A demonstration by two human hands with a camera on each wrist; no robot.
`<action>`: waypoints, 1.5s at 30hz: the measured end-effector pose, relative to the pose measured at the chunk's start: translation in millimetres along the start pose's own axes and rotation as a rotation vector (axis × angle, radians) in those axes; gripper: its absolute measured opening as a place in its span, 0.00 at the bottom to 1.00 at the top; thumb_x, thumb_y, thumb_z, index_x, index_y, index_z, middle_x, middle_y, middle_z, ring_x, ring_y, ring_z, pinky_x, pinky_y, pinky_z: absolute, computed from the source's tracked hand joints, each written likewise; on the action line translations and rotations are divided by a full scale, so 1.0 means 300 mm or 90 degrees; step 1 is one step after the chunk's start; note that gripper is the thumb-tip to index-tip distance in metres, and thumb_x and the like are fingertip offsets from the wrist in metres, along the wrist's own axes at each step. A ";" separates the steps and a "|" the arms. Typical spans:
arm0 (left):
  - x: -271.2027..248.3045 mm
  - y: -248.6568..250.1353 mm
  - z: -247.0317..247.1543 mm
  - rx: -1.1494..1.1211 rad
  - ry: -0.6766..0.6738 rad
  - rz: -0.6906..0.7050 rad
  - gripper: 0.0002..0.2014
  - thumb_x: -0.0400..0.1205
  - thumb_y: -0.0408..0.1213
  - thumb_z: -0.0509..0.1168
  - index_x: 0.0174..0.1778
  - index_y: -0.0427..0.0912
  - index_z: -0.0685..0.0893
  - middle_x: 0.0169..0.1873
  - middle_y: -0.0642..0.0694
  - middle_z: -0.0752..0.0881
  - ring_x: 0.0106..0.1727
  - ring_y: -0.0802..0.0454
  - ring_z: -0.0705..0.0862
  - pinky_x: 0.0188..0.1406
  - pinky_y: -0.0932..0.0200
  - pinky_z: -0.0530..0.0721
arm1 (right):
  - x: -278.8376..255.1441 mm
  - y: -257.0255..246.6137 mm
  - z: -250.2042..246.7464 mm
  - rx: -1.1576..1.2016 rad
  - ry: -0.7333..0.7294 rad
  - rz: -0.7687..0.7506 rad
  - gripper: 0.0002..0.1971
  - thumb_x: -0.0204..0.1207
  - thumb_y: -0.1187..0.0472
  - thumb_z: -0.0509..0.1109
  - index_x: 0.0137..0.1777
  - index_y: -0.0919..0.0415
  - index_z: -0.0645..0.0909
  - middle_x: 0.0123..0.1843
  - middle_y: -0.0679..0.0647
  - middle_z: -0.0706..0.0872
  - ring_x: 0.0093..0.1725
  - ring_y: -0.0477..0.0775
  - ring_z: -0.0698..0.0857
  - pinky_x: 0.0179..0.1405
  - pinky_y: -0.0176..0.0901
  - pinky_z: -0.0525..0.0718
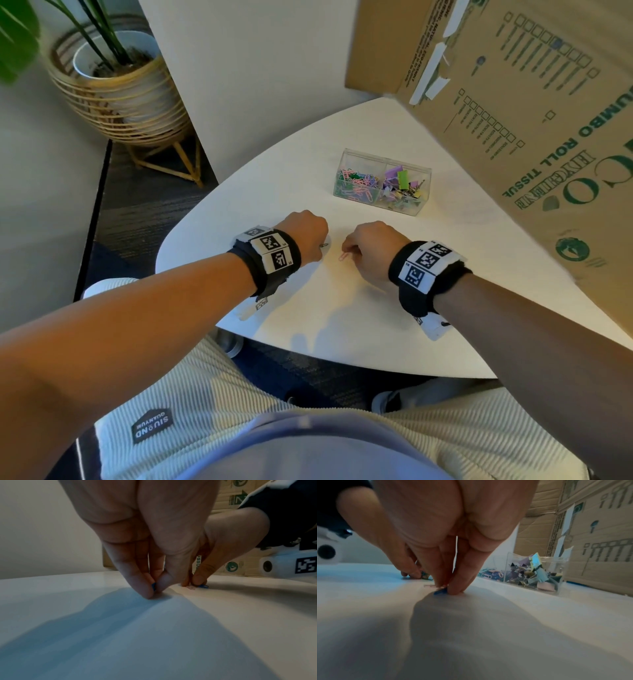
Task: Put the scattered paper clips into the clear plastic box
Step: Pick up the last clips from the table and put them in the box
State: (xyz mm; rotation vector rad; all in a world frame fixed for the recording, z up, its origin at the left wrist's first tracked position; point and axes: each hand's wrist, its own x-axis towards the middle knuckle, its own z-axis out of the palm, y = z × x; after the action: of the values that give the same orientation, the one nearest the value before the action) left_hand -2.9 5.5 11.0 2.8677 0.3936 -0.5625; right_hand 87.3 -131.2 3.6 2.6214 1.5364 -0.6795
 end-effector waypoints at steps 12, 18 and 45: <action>-0.008 -0.008 0.014 -0.051 0.008 -0.019 0.11 0.79 0.36 0.65 0.55 0.39 0.85 0.50 0.41 0.87 0.49 0.43 0.85 0.48 0.56 0.84 | 0.040 0.014 -0.026 -0.032 -0.037 0.007 0.14 0.82 0.63 0.64 0.65 0.58 0.84 0.59 0.57 0.87 0.60 0.60 0.84 0.53 0.37 0.73; -0.008 -0.002 0.019 -0.056 0.018 -0.020 0.11 0.79 0.36 0.65 0.55 0.39 0.84 0.50 0.41 0.86 0.49 0.43 0.85 0.50 0.55 0.85 | 0.043 0.002 -0.008 -0.113 -0.022 -0.002 0.10 0.82 0.65 0.63 0.60 0.61 0.81 0.59 0.59 0.83 0.57 0.61 0.83 0.49 0.45 0.76; 0.221 0.006 -0.257 -0.352 0.261 -0.118 0.02 0.76 0.44 0.72 0.41 0.52 0.87 0.45 0.50 0.89 0.47 0.49 0.87 0.52 0.54 0.87 | 0.058 0.068 -0.208 0.334 0.373 0.204 0.12 0.82 0.60 0.62 0.57 0.52 0.86 0.55 0.53 0.90 0.46 0.52 0.84 0.46 0.38 0.80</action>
State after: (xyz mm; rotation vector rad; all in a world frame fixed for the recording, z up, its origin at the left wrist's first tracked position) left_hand 83.2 36.6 55.4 2.3977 0.7484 0.1143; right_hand 133.7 -112.4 49.6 3.6007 1.0587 -0.3280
